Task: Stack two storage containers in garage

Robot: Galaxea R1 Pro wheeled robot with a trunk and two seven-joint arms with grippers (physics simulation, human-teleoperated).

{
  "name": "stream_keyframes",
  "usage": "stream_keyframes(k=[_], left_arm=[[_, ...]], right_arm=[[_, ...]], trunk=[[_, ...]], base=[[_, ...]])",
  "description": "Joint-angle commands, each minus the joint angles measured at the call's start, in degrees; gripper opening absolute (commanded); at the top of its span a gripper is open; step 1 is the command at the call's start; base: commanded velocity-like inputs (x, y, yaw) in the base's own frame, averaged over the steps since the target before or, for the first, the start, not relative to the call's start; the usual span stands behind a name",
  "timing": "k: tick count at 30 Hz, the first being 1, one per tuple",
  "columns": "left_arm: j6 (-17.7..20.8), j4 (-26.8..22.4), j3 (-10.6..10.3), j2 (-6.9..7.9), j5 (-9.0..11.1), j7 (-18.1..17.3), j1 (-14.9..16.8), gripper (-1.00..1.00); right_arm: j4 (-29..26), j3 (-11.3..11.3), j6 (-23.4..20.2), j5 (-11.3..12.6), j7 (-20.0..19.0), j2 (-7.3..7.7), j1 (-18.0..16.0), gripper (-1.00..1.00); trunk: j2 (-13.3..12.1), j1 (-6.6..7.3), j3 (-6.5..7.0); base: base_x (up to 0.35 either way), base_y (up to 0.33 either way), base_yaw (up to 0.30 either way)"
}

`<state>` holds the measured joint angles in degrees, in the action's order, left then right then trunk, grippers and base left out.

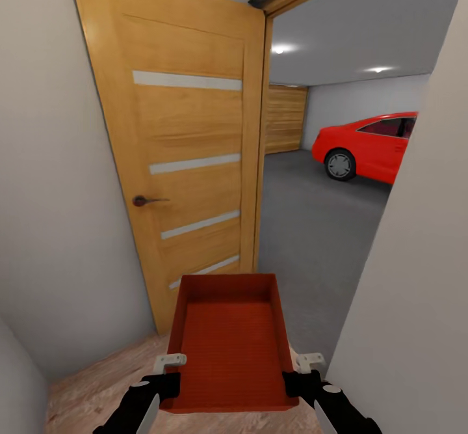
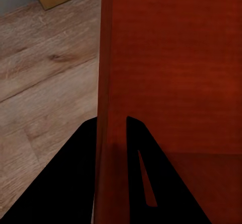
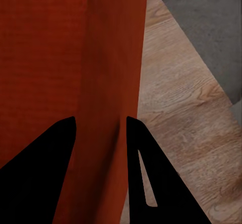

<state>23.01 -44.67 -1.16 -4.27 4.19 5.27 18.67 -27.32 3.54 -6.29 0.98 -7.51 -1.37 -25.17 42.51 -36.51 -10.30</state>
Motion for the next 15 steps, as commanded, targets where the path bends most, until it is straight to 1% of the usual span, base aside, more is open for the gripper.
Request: stream_keyframes(k=[1,7,10,15], left_arm=[[0.46,0.02,-0.07,0.23,-0.94,1.02,-0.01,-1.00],[0.46,0.02,-0.07,0.23,-0.94,1.03,-0.03,-1.00],[0.46,0.02,-0.07,0.23,-0.94,1.05,-0.03,-1.00],[0.46,0.02,-0.07,0.23,-0.94,1.05,-0.03,-1.00]], right_arm=[[-1.24,0.42,1.28,0.86,-1.37,0.05,-0.06,-1.00],[-1.24,0.42,1.28,0.86,-1.37,0.03,-0.06,-1.00],[-1.24,0.42,1.28,0.86,-1.37,0.03,-0.06,-1.00],[-1.24,0.42,1.28,0.86,-1.37,0.04,-0.06,-1.00]], trunk=[[0.07,-0.04,-0.09],[0.07,-0.04,-0.09],[0.07,-0.04,-0.09],[0.07,-0.04,-0.09]], base=[[0.271,0.176,-0.152],[0.248,0.147,-0.152],[0.070,0.033,-0.153],[0.007,0.003,-0.152]])
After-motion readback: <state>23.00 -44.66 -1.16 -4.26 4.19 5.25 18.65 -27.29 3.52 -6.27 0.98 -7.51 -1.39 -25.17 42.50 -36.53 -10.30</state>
